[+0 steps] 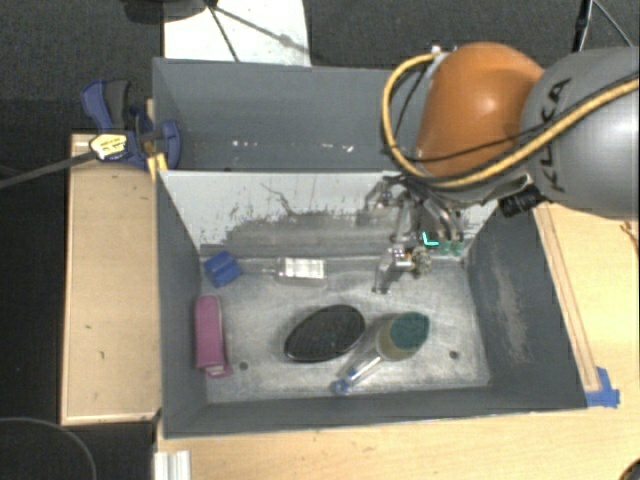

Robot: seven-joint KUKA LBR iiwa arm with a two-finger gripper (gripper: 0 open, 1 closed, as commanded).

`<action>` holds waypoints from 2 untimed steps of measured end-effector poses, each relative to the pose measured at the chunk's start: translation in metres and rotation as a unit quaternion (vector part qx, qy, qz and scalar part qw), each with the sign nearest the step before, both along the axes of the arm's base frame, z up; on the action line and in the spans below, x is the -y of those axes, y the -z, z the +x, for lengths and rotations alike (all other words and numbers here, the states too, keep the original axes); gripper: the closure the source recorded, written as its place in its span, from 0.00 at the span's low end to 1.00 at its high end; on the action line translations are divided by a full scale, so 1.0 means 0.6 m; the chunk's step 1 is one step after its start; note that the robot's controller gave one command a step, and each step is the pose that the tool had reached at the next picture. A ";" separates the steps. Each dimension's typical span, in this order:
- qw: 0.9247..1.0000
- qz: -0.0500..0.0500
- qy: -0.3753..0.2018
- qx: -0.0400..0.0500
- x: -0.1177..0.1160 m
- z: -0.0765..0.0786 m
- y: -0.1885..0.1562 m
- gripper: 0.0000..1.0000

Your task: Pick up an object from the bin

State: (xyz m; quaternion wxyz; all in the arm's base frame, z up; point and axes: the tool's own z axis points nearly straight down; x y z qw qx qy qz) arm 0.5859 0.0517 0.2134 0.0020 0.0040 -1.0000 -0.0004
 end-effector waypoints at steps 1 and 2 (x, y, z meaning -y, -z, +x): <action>0.980 -0.001 0.197 0.000 0.043 -0.025 0.143 0.00; 0.972 0.000 0.236 -0.002 -0.065 -0.151 0.193 0.00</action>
Offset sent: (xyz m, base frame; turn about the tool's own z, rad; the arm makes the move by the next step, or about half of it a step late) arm -0.0142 -0.0252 -0.0837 0.3950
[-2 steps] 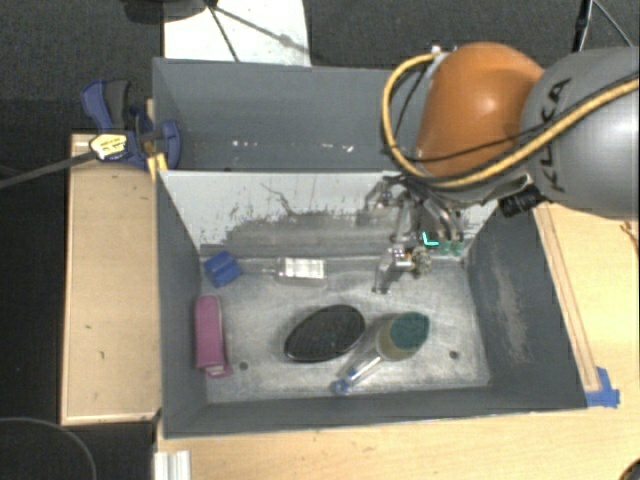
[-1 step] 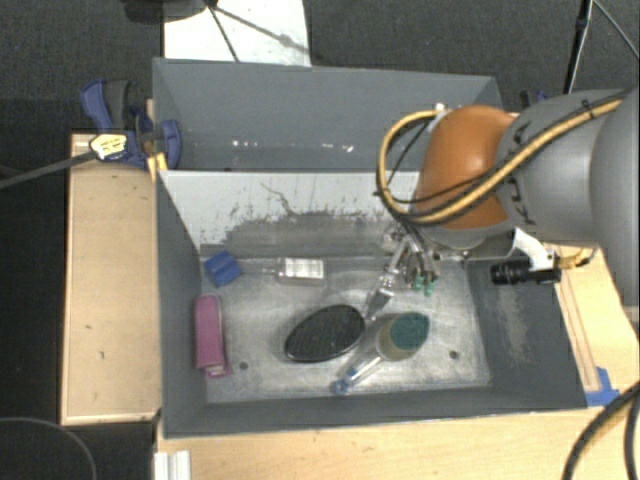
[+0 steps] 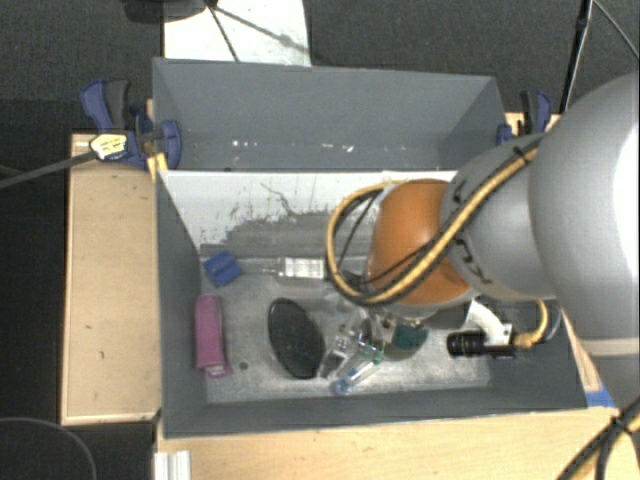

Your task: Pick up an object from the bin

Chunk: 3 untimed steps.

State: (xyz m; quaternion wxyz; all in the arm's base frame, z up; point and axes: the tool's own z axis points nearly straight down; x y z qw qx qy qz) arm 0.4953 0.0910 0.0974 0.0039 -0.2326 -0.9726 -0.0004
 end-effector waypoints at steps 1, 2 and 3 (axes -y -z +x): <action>0.999 -0.001 0.045 0.005 -0.053 0.014 -0.038 0.00; 0.989 -0.002 0.150 0.005 -0.079 0.021 0.000 0.00; 0.977 -0.001 0.212 0.008 -0.097 0.047 0.042 0.00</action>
Offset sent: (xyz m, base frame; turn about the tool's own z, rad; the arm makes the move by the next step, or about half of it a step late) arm 0.0077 0.0299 0.0217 0.0931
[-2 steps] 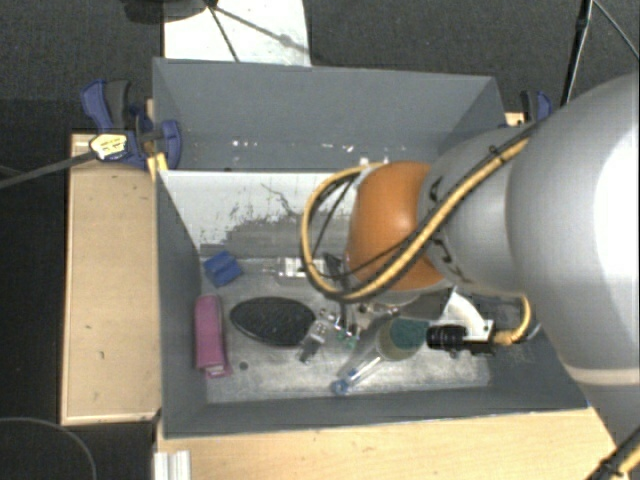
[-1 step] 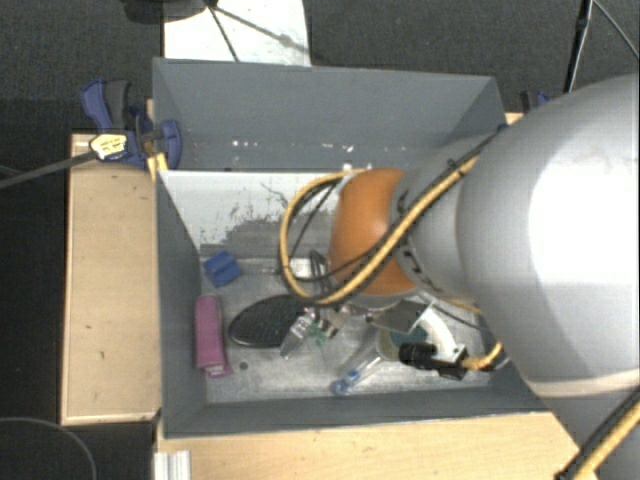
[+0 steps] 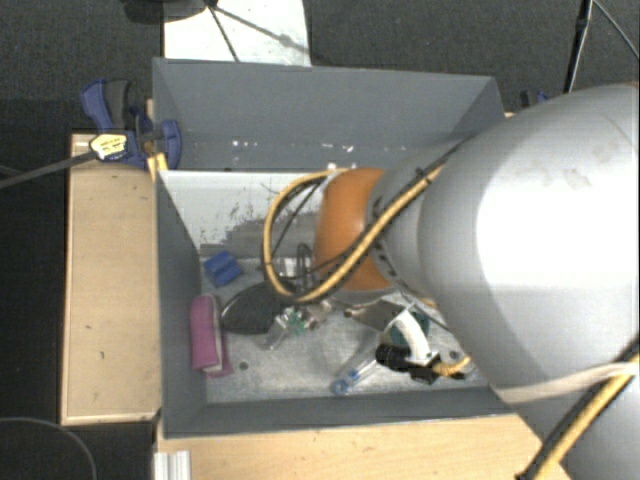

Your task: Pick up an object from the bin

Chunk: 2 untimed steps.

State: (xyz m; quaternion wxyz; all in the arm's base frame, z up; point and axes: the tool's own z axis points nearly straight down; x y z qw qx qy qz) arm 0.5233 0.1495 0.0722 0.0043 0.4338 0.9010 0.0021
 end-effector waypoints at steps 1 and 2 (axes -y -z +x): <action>0.999 -0.004 0.047 -0.021 -0.025 0.087 -0.049 0.00; 1.000 -0.002 -0.012 -0.008 -0.082 0.104 -0.130 0.00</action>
Offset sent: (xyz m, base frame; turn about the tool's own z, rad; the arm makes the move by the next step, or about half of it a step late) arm 0.0571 0.0181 0.0322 0.0915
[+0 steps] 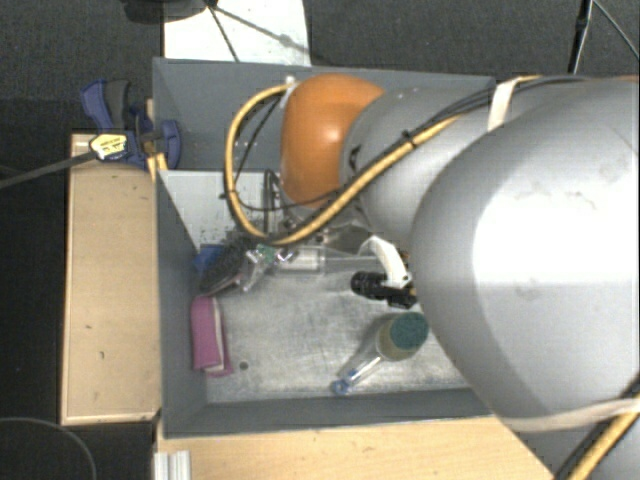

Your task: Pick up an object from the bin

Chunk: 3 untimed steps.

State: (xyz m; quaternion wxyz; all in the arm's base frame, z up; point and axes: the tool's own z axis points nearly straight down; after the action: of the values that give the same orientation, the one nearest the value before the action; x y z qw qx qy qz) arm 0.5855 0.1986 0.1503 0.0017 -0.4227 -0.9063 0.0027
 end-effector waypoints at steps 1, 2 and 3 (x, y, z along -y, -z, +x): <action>1.000 0.003 -0.015 0.006 -0.039 -0.005 -0.054 0.00; 0.990 0.007 -0.141 0.014 0.022 -0.074 0.089 0.00; 0.994 0.007 -0.108 0.013 0.021 -0.081 0.097 0.00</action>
Offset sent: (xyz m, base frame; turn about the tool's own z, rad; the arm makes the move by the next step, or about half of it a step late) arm -0.0037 0.0217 0.0297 -0.0235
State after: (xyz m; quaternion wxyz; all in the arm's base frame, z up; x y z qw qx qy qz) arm 0.5369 0.1861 0.0923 -0.0073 -0.3222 -0.9466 -0.0089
